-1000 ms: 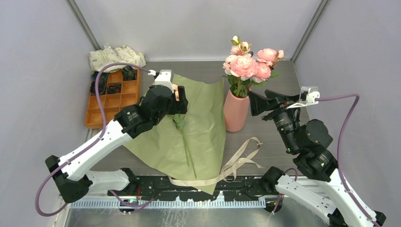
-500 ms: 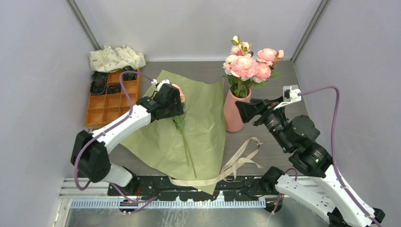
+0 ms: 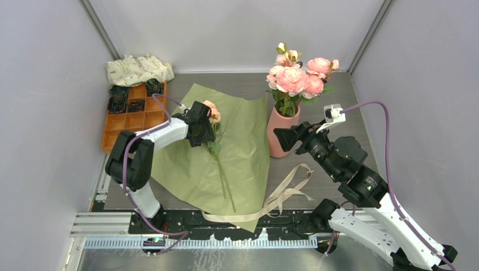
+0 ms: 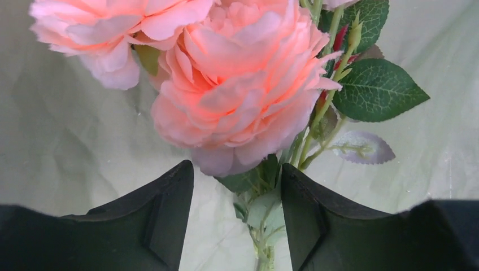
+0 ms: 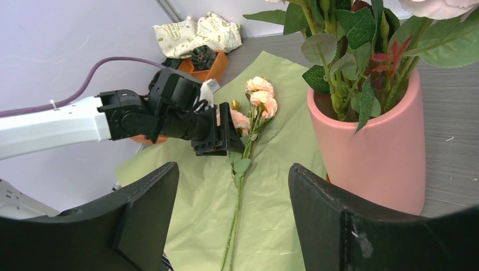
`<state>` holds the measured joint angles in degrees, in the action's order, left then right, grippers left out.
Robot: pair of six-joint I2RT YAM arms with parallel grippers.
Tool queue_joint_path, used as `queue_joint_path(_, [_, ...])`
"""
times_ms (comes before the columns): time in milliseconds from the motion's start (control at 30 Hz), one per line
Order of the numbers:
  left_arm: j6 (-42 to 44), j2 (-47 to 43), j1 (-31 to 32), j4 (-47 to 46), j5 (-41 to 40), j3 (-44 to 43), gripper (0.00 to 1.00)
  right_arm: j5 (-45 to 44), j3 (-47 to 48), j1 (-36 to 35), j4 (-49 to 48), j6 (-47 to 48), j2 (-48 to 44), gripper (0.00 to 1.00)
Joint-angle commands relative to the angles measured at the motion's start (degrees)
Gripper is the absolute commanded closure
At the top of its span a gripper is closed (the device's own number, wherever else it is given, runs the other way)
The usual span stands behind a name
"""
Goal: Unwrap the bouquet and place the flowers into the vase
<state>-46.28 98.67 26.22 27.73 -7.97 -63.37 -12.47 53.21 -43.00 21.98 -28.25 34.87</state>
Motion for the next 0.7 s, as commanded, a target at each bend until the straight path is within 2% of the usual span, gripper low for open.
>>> queue_joint_path(0, [-0.65, 2.29, -0.18, -4.02, 1.43, -1.49, 0.44, 0.39, 0.31, 0.05, -1.8, -0.69, -0.07, 0.24])
queue_joint_path(200, [-0.78, 4.24, -0.44, -4.43, 1.7, -1.87, 0.59, 0.16, -0.16, 0.12, -1.69, -1.09, 0.52, 0.25])
queue_joint_path(433, [-0.27, 1.91, -0.4, -3.9, 0.43, -0.97, 0.86, 0.45, -0.73, 0.1, -2.44, -1.98, 1.33, 0.27])
queue_joint_path(500, [-0.06, 0.38, -0.43, -3.41, -0.34, -0.81, 0.9, 0.67, -0.74, 0.12, -2.5, -2.18, 1.27, 0.27])
queue_joint_path(667, [0.65, -7.74, -0.38, -5.33, -1.14, 1.3, 0.92, 0.52, -0.84, 0.09, -2.32, -2.03, 0.37, 0.27])
